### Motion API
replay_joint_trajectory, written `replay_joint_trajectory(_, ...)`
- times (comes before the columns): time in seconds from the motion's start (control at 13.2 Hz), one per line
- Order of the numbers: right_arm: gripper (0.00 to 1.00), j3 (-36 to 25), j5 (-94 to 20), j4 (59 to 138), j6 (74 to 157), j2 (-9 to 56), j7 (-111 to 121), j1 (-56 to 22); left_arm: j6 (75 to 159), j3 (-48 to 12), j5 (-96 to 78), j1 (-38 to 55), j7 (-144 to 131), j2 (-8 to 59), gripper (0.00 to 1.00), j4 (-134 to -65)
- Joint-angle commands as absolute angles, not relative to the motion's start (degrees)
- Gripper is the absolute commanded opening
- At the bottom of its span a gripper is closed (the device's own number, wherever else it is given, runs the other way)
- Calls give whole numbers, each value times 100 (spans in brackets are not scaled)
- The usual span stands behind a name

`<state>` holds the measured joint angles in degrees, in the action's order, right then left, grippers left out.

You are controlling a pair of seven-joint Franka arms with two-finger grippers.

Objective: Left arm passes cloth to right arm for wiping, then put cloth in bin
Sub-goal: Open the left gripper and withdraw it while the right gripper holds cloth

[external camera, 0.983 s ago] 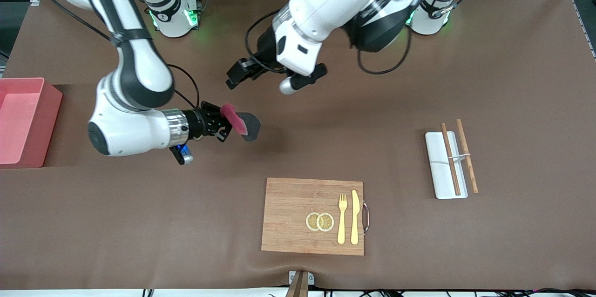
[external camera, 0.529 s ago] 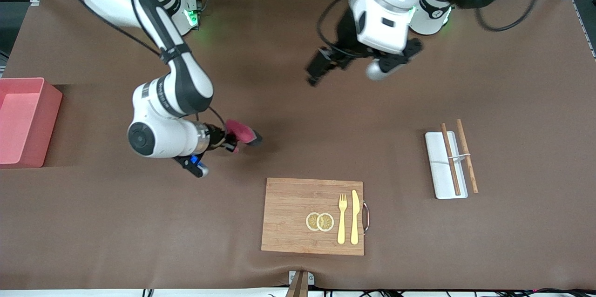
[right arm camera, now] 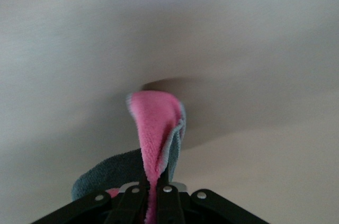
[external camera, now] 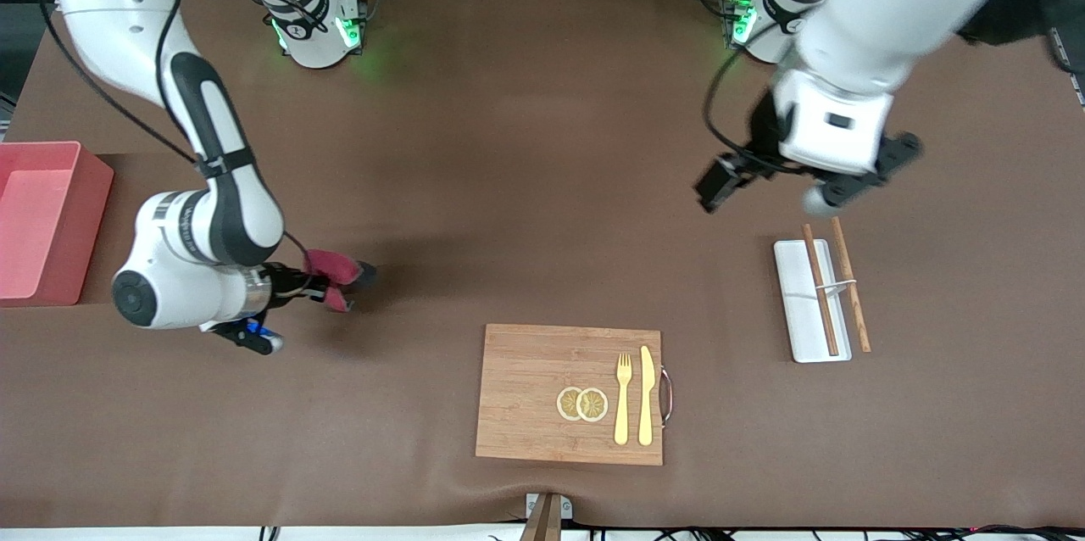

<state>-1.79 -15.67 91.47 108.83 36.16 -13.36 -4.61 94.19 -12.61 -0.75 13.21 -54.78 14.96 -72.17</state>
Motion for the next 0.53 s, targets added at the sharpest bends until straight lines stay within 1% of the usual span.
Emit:
replay_joint_trajectory(0.0,0,-70,-1362,9167,10872,3726,-364,42,9220,-1327,35,881,-4679,1380,100,-7321)
replay_joint_trajectory(0.15,0,-70,-1074,9185,10872,3727,322,402,9132,-1327,26,546,-3959,1371,100,-7365)
replay_joint_trajectory(0.3,0,-70,-442,9150,10968,3727,859,728,9114,-1214,26,379,-3290,1345,100,-7418)
replay_joint_trajectory(0.38,0,-70,-231,9149,11169,3718,1201,973,9106,-1030,26,387,-3009,1293,100,-7488)
replay_joint_trajectory(0.45,0,-70,-89,9123,11336,3709,1770,1245,9079,-828,18,404,-2719,1101,100,-7662)
